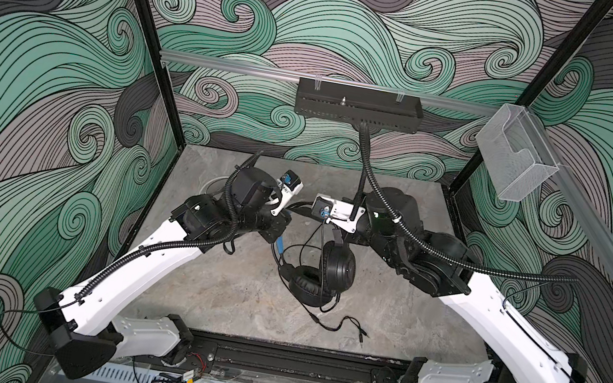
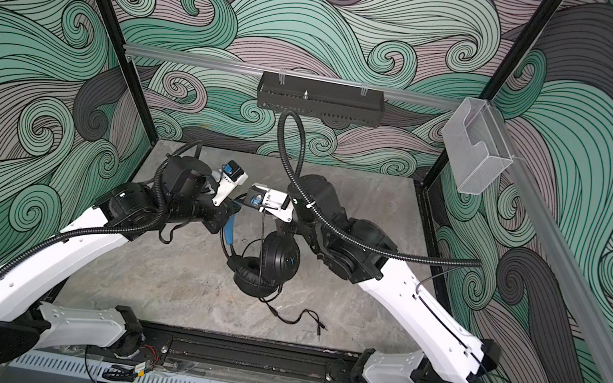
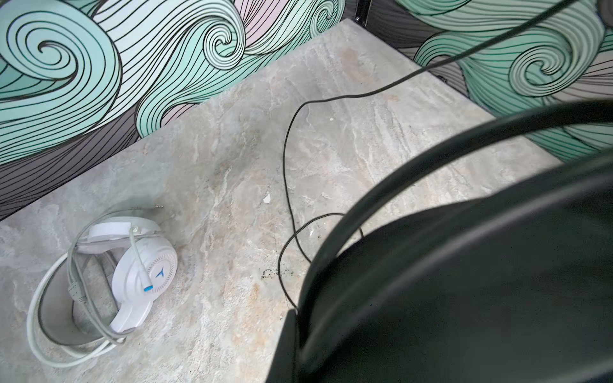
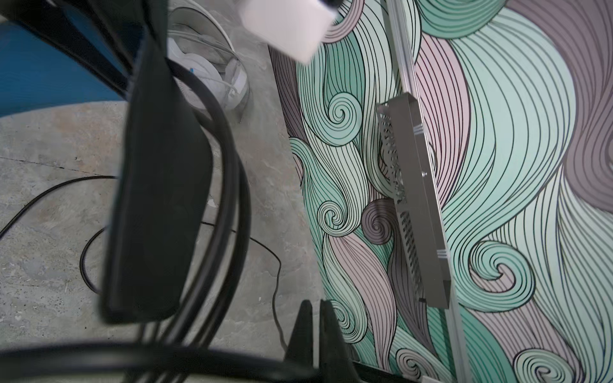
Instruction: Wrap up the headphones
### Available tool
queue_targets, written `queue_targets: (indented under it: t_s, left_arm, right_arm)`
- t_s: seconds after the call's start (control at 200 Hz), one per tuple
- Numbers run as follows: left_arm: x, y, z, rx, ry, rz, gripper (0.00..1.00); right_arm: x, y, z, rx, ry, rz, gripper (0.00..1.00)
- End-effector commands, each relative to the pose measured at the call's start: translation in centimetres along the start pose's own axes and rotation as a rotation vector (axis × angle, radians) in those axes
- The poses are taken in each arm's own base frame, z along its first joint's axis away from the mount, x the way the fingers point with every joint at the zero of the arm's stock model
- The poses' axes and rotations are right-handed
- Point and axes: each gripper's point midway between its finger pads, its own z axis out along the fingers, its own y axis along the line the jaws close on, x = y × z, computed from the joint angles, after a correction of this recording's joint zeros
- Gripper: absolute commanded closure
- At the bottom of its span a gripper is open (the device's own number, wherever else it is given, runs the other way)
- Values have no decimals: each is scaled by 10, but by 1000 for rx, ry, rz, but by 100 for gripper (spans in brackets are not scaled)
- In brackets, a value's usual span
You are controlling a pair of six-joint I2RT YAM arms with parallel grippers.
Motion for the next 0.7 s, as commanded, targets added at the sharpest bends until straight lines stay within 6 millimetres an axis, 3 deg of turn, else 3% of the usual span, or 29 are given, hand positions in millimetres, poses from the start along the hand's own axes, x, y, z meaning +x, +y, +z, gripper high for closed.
queue_targets:
  t_s: [0.0, 0.26, 0.465, 0.695]
  left_arm:
    - [-32, -23, -20, 117, -139, 3, 100]
    - [-43, -35, -29, 189, -186, -28, 100]
    - [-49, -40, -34, 222, -215, -60, 100]
    - [-56, -44, -42, 246, -238, -73, 100]
  right_arm:
    - [13, -8, -4, 13, 10, 137, 100]
    - [27, -4, 0, -4, 32, 202, 92]
    - [39, -5, -1, -15, 27, 292, 77]
    - [39, -9, -7, -13, -35, 365, 58]
